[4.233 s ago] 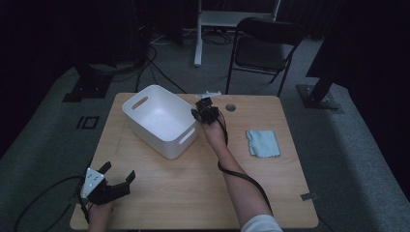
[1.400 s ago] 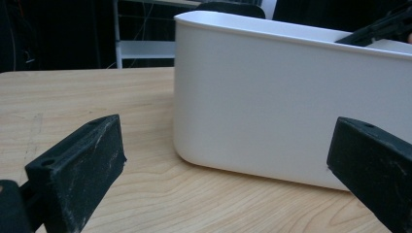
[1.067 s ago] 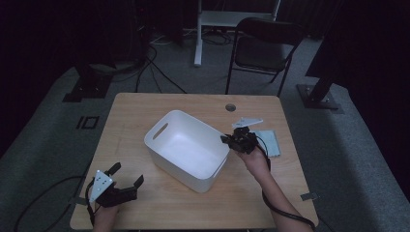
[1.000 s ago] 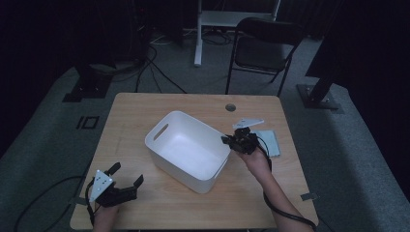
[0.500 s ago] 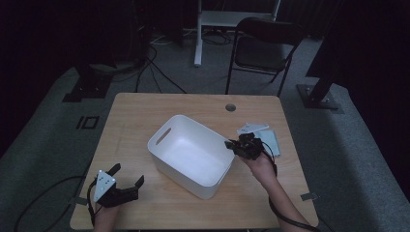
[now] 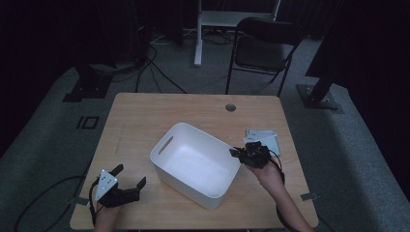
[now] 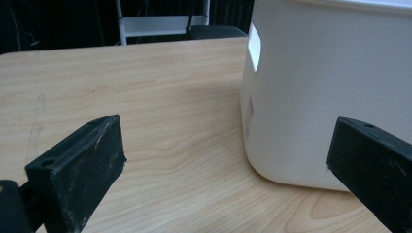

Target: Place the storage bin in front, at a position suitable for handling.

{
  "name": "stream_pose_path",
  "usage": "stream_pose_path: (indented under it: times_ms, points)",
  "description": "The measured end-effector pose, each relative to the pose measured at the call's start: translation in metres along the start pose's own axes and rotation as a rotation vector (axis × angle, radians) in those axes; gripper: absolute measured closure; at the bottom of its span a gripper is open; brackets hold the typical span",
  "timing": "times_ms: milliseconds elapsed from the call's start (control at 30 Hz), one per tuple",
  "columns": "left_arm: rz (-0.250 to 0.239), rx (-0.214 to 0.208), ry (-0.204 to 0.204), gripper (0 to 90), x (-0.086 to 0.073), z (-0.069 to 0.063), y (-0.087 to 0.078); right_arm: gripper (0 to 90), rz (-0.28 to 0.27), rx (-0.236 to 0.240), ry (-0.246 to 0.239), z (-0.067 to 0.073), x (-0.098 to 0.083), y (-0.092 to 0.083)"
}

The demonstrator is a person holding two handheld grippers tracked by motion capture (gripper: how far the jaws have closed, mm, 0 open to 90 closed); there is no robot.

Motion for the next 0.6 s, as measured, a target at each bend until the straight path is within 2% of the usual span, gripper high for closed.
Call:
stream_pose_path:
  times_ms: [100, 167, 300, 467, 533, 600]
  points:
    - [0.015, 0.034, 0.01, 0.5, -0.002, 0.004, -0.001, 83.9, -0.003, 0.004, 0.004, 0.0, -0.004, -0.004]
    - [0.005, 0.042, -0.013, 0.5, -0.002, 0.007, -0.001, 83.9, -0.006, 0.011, 0.012, 0.001, -0.005, -0.006]
    - [0.006, 0.049, -0.032, 0.5, -0.001, 0.009, -0.004, 84.0, -0.003, 0.017, 0.008, 0.003, -0.008, -0.009]
    - [-0.016, 0.019, -0.046, 0.5, 0.005, 0.008, -0.007, 82.5, -0.002, 0.027, 0.016, 0.004, -0.009, -0.01]
    - [-0.01, 0.003, -0.055, 0.6, 0.008, 0.007, -0.008, 77.5, -0.008, 0.037, 0.027, 0.005, -0.01, -0.01]
    - [0.014, -0.031, -0.092, 0.6, 0.01, 0.005, -0.009, 73.4, -0.01, 0.038, 0.035, 0.006, -0.011, -0.011]
Point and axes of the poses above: each handheld gripper's, and its own axes: y roughly forward along the jaws, x roughly out of its top, z roughly to its left, the point moved 10 cm from there along y, roughly forward along the jaws, and after that the axes turned 12 degrees about -x, right-handed, at the moved point
